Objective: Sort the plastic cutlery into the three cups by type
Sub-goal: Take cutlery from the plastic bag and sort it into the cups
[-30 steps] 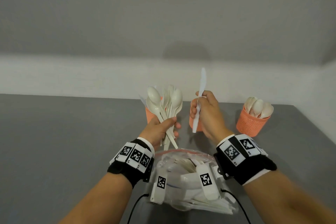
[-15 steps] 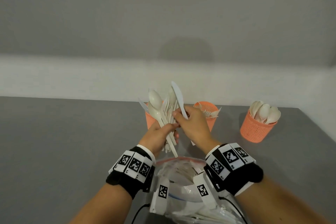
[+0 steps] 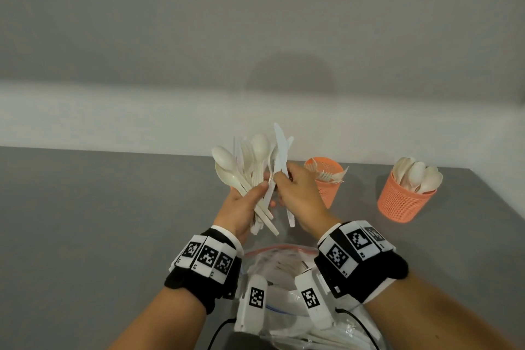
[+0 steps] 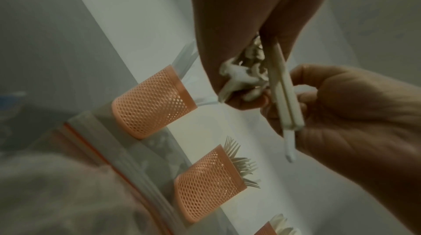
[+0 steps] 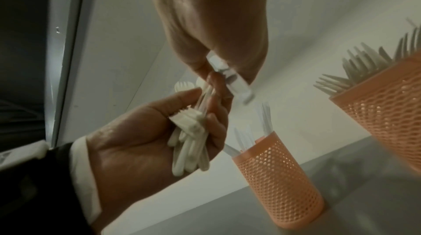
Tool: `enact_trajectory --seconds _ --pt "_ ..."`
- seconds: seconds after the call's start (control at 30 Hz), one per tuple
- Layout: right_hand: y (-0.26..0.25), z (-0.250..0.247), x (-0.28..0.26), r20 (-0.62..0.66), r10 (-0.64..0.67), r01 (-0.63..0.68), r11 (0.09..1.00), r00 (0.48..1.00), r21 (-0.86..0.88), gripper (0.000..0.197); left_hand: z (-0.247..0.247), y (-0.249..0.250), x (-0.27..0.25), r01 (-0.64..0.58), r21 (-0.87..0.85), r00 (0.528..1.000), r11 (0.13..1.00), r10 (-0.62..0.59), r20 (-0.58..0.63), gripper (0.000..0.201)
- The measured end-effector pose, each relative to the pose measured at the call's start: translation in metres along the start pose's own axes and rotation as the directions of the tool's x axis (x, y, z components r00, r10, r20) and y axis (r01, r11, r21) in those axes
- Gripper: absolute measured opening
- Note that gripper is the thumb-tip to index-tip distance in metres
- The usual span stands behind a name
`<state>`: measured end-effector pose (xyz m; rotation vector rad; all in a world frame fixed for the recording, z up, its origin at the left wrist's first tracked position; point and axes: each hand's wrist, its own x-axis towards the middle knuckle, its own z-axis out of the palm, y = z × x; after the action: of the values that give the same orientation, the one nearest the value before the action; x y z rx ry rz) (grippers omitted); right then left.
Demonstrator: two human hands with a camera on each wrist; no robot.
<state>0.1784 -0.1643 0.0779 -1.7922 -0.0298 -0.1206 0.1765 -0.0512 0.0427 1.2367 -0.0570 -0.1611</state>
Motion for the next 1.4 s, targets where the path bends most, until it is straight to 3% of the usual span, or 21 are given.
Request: enact_trajectory --seconds 0.1,0.2,0.3,0.43,0.6,0.73,0.97,1.17,1.23,1.3,1.37,1.4 --pt "0.001 0.004 0.003 0.043 0.019 -0.020 1.000 0.999 0.013 0.015 -0.002 0.004 0.000 -0.007 0.047 0.999 0.999 0.010 -0.044 0.016" --pt "-0.001 0.000 0.012 -0.038 -0.004 0.004 1.000 0.999 0.000 0.019 -0.012 0.005 0.004 0.008 0.056 0.993 0.998 -0.001 -0.119 0.016" --pt "-0.012 -0.013 0.029 -0.104 -0.017 0.027 0.995 0.994 0.096 0.016 -0.030 0.008 0.008 0.030 0.026 0.980 0.999 -0.024 -0.197 0.008" --pt "-0.028 -0.020 0.057 -0.122 -0.054 0.078 0.977 0.991 0.201 0.026 -0.048 0.019 0.008 -0.004 -0.010 0.985 1.000 0.002 -0.175 0.013" --pt "-0.027 0.013 0.089 -0.135 -0.104 0.134 0.964 0.985 0.232 0.032 -0.058 0.031 0.012 -0.030 -0.089 0.990 0.996 0.018 -0.136 0.012" --pt "-0.001 0.047 0.108 -0.096 -0.061 0.075 0.985 0.994 0.154 0.025 -0.063 0.033 0.014 0.016 -0.018 0.996 1.000 -0.017 -0.085 0.018" --pt "0.043 0.059 0.123 0.085 0.170 -0.154 0.974 0.982 -0.168 0.026 -0.061 0.026 0.017 0.027 -0.004 0.999 1.000 -0.027 -0.033 0.012" --pt "0.032 0.056 0.123 0.269 0.257 -0.101 0.870 0.928 -0.483 0.026 -0.045 0.029 0.020 0.031 -0.051 0.999 0.998 -0.029 0.025 0.019" --pt "0.024 0.053 0.122 0.269 0.246 -0.087 0.867 0.931 -0.491 0.026 -0.043 0.030 0.019 0.033 -0.062 0.999 0.998 -0.031 0.040 0.016" --pt "0.009 0.042 0.116 0.201 0.164 -0.074 0.918 0.966 -0.390 0.046 -0.043 0.030 0.019 0.046 -0.070 0.998 0.996 -0.044 0.038 0.014" --pt "-0.012 0.024 0.100 0.006 -0.050 0.050 0.951 0.999 -0.306 0.053 -0.043 0.031 0.018 0.051 -0.086 0.998 0.995 -0.049 0.033 0.014" --pt "-0.024 0.015 0.088 -0.101 -0.203 0.167 0.943 0.974 -0.289 0.046 -0.042 0.031 0.017 0.046 -0.092 0.999 0.995 -0.043 0.032 0.015"
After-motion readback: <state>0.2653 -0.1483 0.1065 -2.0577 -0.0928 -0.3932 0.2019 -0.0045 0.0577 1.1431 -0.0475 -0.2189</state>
